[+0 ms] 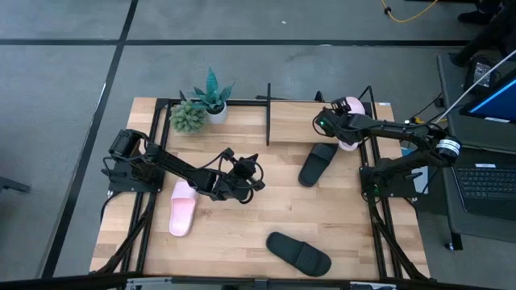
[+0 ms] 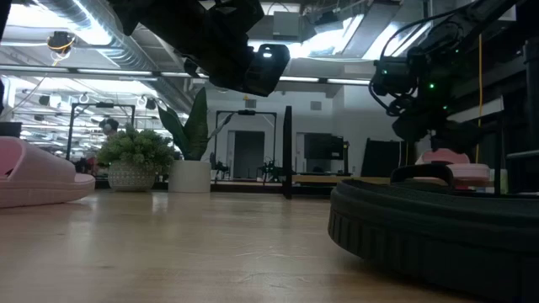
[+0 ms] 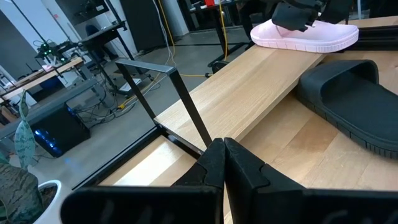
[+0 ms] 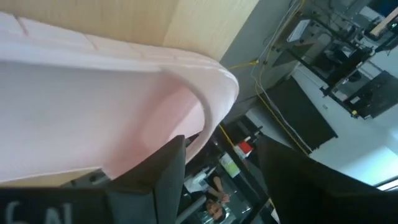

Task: Pick and place slides into the shelf
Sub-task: Put the pink slide on the shelf

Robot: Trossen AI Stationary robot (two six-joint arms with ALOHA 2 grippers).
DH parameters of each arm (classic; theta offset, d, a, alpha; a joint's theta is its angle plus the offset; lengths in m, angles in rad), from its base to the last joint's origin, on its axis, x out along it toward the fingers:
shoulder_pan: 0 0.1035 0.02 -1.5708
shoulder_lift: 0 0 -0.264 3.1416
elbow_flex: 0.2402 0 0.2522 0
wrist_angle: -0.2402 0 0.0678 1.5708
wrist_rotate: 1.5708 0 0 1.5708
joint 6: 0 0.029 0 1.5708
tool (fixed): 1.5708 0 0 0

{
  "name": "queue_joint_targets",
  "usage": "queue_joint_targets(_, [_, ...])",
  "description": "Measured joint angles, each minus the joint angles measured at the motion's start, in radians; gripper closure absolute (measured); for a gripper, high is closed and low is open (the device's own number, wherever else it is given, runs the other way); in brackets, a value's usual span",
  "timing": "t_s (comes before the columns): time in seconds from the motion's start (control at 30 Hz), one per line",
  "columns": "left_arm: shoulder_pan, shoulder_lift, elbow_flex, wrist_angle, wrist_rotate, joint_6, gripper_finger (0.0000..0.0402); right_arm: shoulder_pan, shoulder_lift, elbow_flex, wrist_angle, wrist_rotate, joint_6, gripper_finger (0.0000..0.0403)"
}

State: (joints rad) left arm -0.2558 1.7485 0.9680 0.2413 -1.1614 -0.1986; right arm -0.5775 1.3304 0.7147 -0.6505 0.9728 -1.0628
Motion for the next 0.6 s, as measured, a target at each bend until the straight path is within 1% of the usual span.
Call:
queue_joint_targets(0.2, [0.000,0.000,0.000,0.000,0.000,0.005,0.0401,0.030,0.000,0.002,-0.096,0.002,0.103,0.0202])
queue_joint_targets(0.33, [0.000,0.000,0.000,0.000,0.000,0.026,0.0401,0.057,0.000,0.029,-0.166,0.003,0.207,0.0202])
queue_joint_targets(0.53, [-0.002,0.000,0.000,0.000,0.000,0.026,0.0401,0.114,0.000,0.120,-0.280,-0.003,0.346,0.0202])
queue_joint_targets(0.6, [-0.004,0.000,0.000,0.000,0.000,0.026,0.0401,0.138,0.000,0.169,-0.320,-0.021,0.425,0.0202])
